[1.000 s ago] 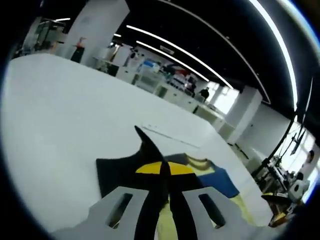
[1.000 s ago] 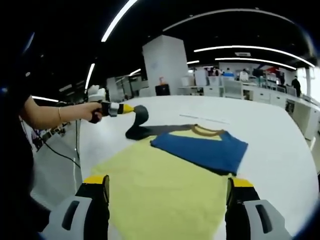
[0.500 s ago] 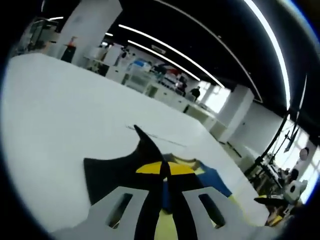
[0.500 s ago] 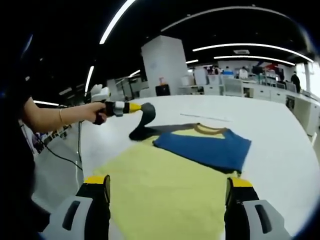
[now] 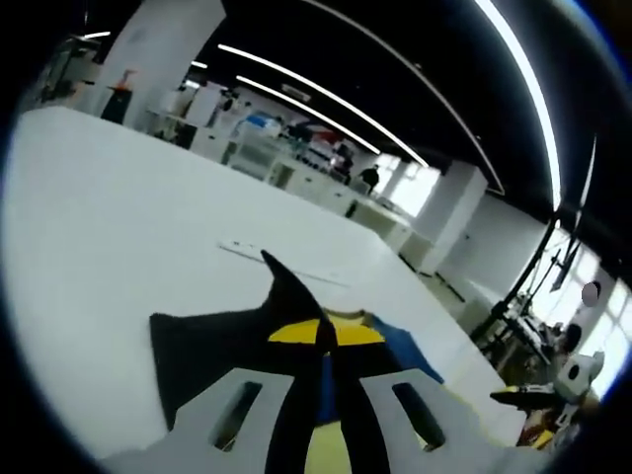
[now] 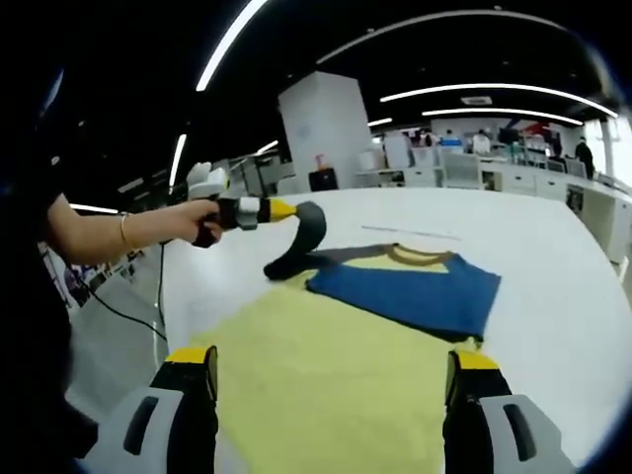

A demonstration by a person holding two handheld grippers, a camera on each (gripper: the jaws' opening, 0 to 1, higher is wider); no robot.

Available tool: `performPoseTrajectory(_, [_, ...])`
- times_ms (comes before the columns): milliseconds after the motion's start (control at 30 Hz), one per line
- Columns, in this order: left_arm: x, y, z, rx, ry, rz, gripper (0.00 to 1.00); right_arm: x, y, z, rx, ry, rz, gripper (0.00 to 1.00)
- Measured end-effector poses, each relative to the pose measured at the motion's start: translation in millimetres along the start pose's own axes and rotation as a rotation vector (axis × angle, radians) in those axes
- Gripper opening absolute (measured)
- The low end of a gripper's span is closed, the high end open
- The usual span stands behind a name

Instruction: Fold the garment on the visible template until the final outline fits inside the template.

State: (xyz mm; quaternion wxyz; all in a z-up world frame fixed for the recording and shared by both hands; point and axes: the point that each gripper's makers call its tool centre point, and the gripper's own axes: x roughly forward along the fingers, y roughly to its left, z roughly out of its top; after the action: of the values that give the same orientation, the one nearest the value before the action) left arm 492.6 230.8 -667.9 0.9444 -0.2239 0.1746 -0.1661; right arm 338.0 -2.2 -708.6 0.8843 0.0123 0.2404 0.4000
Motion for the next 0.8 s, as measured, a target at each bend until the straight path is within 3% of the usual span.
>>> performPoseTrajectory(400, [20.7, -22.3, -7.3, -0.013, 0.0, -0.061, 0.0, -3.2, -2.8, -3.7, 0.005, 0.012, -0.01, 0.95])
performPoseTrajectory(800, [42.7, -58.8, -15.6, -0.004, 0.018, -0.112, 0.0, -4.2, -6.6, -5.9, 0.023, 0.016, -0.016, 0.93])
